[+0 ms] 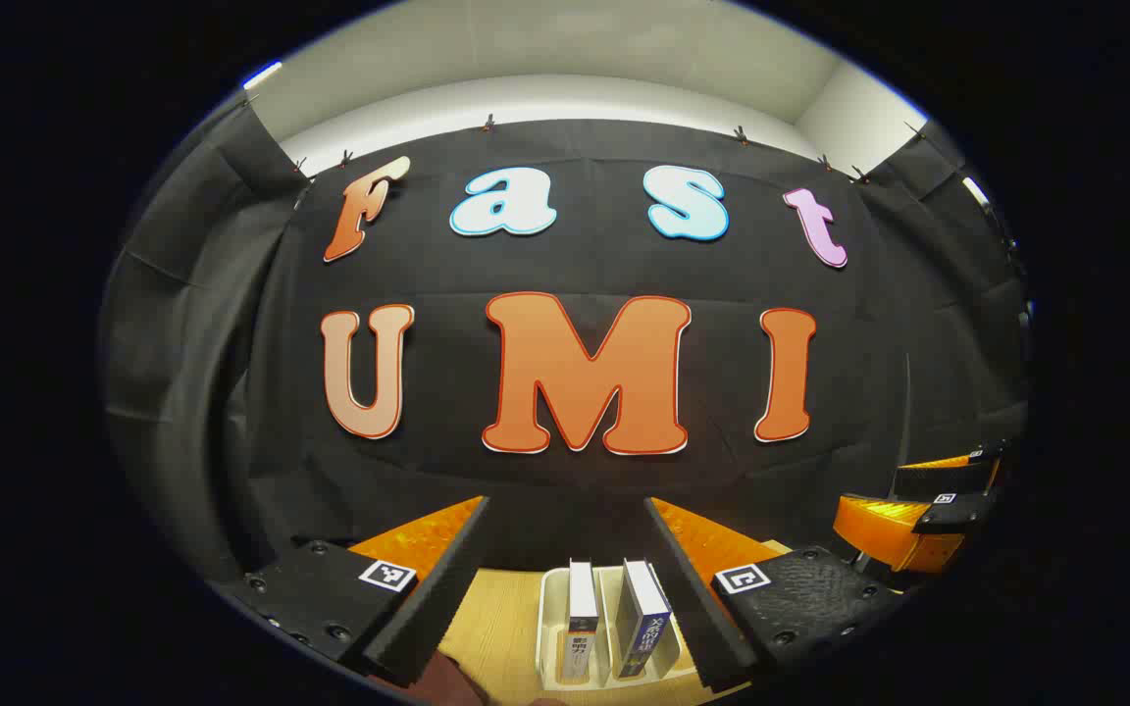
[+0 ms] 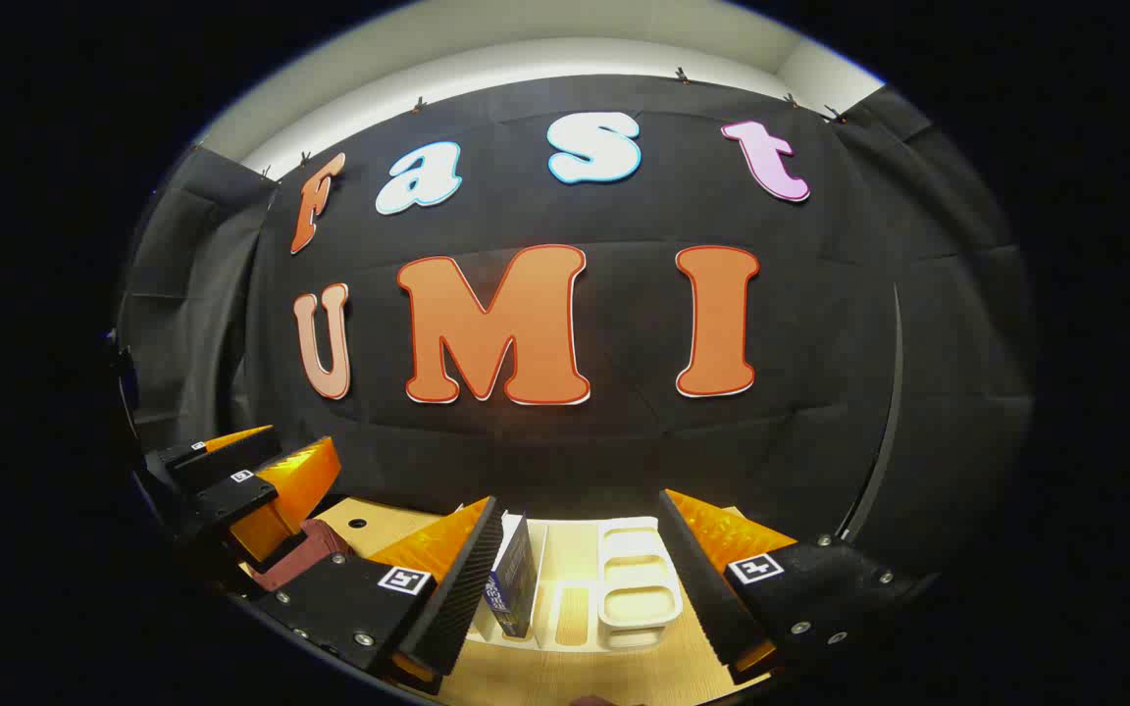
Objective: Open the schoolbag, grab two books from the bookshelf and put them into the schoolbag.
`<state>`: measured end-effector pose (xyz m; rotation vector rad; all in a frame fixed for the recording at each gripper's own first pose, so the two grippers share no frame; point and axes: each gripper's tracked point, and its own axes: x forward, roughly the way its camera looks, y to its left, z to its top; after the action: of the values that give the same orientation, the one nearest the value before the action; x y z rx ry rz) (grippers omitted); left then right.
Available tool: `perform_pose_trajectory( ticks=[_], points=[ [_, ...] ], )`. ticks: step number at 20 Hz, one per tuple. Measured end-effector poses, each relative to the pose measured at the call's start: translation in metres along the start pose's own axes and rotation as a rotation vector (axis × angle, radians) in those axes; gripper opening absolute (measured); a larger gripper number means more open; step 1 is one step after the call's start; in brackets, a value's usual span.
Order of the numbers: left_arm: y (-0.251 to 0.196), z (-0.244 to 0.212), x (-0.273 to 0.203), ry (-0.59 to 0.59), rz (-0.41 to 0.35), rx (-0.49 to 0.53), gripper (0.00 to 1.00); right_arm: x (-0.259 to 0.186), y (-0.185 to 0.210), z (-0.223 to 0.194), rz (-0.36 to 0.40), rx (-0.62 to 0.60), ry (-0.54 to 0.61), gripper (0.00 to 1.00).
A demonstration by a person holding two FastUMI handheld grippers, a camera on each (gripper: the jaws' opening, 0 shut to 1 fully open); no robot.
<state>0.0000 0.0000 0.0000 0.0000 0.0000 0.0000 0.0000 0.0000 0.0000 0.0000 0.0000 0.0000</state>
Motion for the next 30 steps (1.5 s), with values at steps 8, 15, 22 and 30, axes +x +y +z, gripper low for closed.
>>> perform_pose_trajectory(
  ticks=[8,15,22,30],
  points=[
    [0.009,-0.001,0.001,0.001,0.024,0.021,0.94,0.004,0.01,-0.002,0.035,-0.009,0.007,0.94],
    [0.015,-0.011,0.003,0.029,0.035,0.014,0.95,0.008,0.013,-0.005,0.047,-0.02,0.017,0.94],
    [0.019,-0.012,0.006,0.029,0.045,0.021,0.95,0.01,0.013,-0.008,0.043,-0.022,0.023,0.94],
    [0.029,-0.016,0.006,0.042,0.067,0.029,0.95,0.011,0.014,-0.013,0.042,-0.021,0.034,0.94]
  ],
)
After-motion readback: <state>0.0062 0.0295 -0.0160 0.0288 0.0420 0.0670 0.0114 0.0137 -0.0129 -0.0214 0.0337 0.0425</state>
